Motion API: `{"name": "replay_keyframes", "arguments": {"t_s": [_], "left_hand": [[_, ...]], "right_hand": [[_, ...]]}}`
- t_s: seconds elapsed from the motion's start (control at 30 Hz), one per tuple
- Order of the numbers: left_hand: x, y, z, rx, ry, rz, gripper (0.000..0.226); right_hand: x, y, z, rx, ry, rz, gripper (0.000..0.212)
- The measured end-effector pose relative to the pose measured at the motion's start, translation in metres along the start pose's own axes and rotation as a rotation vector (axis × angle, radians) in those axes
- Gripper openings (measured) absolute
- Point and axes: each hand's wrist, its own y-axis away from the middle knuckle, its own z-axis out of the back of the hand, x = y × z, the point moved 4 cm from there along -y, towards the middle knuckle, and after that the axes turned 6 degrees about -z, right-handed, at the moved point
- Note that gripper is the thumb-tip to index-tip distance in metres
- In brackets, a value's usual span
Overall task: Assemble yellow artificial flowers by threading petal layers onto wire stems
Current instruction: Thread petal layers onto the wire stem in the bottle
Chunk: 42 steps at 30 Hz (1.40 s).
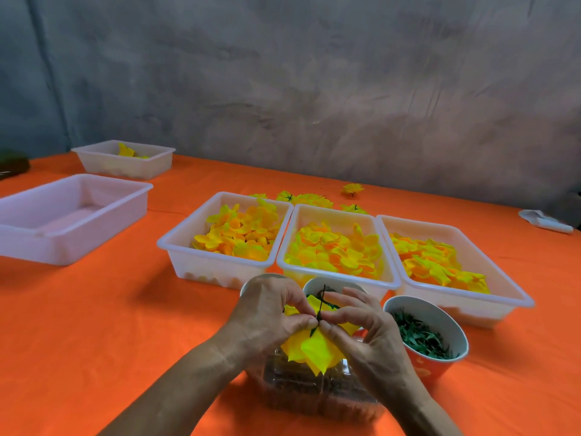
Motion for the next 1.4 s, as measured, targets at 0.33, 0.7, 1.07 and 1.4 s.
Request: {"name": "replay_keyframes", "arguments": {"t_s": [0.33,0.7,1.07,1.4], "left_hand": [[0.006,0.005,-0.004,-0.012,0.077,-0.008,0.007],[0.003,0.007,0.002,-0.003,0.088,0.097,0.01],[0.008,0.007,0.005,-0.009,0.172,0.172,0.018],[-0.006,0.016,0.004,0.015,0.17,0.146,0.021]], "right_hand": [[-0.003,0.004,-0.005,0.002,-0.116,-0.005,0.023],[0.011,0.002,-0.006,-0.096,0.05,-0.007,0.007],[-0.009,-0.002,-0.017,-0.117,-0.088,-0.013,0.016],[-0.011,0.002,-0.02,-0.124,-0.107,0.004,0.021]]}}
